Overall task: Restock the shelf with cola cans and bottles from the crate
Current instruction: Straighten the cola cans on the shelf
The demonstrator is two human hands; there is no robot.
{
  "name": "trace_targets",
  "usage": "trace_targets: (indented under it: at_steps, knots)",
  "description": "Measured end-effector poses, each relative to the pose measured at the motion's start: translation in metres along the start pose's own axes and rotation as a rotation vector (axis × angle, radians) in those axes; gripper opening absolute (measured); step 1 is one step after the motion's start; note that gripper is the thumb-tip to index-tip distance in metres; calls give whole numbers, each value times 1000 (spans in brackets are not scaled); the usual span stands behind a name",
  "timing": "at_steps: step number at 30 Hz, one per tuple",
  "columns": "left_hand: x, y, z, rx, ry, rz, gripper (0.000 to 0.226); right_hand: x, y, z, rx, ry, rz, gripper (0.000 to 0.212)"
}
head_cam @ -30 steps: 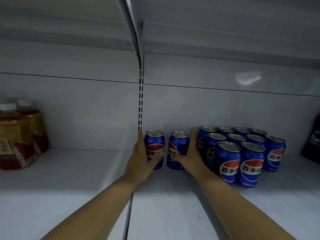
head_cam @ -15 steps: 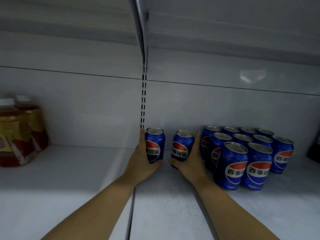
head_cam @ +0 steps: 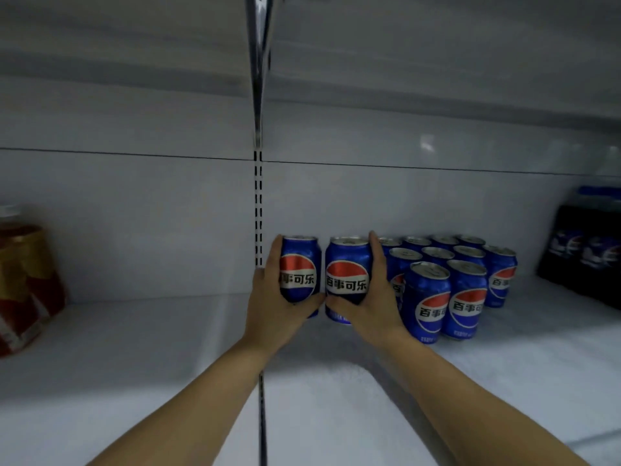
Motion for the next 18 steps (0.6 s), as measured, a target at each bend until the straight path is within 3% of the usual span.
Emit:
trace_targets:
  at_steps: [9,18]
  knots:
    - [35,93,-24,61,14,-49,109,59,-36,79,-18,104,55,105]
    - [111,183,-128,79,77,-34,111,133,-19,228,-16,118,57,107]
Point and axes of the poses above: each hand's wrist, its own x-axis away from the middle knuckle, its own z-axis out of the back of the hand, y = z × x, the point moved 6 cm from there along -x, towards the middle knuckle, and after that the axes turned 8 degrees about -z, right-handed, at the moved point
